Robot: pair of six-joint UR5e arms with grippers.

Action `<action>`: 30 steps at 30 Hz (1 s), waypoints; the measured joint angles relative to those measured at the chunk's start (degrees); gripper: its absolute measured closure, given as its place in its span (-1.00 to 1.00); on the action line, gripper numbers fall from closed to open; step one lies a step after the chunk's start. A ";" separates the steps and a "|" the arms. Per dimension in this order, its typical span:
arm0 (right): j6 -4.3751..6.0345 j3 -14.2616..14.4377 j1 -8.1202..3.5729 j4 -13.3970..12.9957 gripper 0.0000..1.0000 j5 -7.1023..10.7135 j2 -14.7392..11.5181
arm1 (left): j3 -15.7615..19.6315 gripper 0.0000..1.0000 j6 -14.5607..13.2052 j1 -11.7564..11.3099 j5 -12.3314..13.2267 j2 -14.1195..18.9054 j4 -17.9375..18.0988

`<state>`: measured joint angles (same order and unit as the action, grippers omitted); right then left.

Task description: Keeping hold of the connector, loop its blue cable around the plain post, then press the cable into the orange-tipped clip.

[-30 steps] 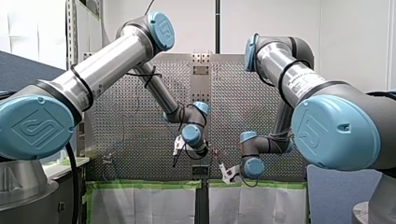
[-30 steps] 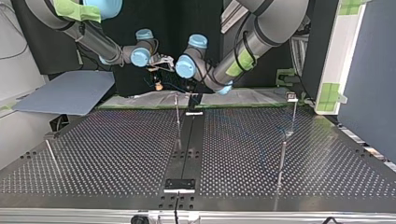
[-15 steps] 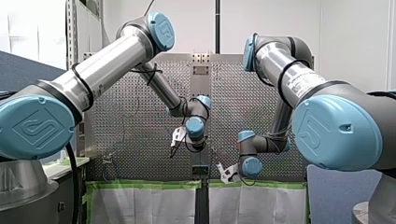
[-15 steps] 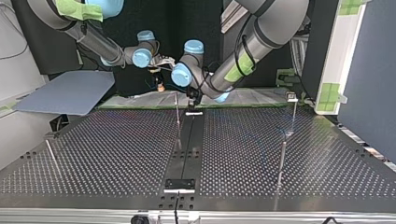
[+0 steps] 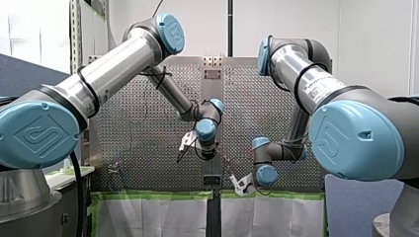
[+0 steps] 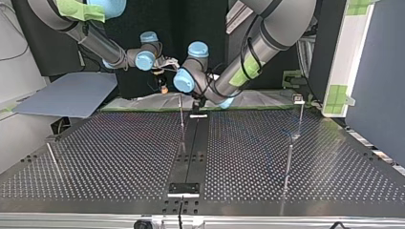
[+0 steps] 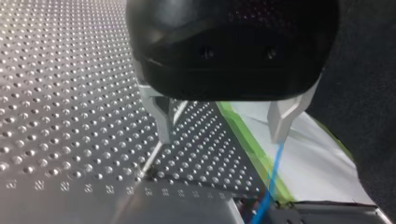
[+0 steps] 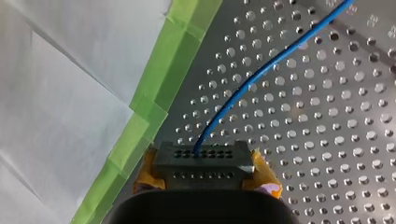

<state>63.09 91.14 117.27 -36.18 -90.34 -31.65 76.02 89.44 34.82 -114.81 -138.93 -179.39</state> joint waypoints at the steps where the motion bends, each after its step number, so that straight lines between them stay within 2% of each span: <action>1: -0.12 -0.01 0.05 0.11 1.00 0.02 0.01 | -0.59 -1.00 -0.20 0.07 0.16 0.01 -0.64; 10: -0.35 -0.06 0.43 0.15 1.00 0.07 0.04 | -4.15 -1.00 -2.27 0.21 0.43 -0.04 -5.73; 19: -0.07 -0.03 1.11 0.32 1.00 0.08 0.05 | -4.70 -1.00 -2.70 0.19 0.49 -0.18 -10.80; 22: 0.01 -0.03 1.21 0.46 1.00 0.07 0.06 | -5.70 -1.00 -3.40 0.38 0.74 -1.16 -12.48; 30: 0.11 -0.04 1.42 0.33 1.00 0.07 0.05 | -9.59 -1.00 -2.95 0.33 1.94 -4.69 -16.65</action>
<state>63.20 91.10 118.69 -35.85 -90.27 -31.61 66.44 86.49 35.15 -112.87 -143.62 -196.04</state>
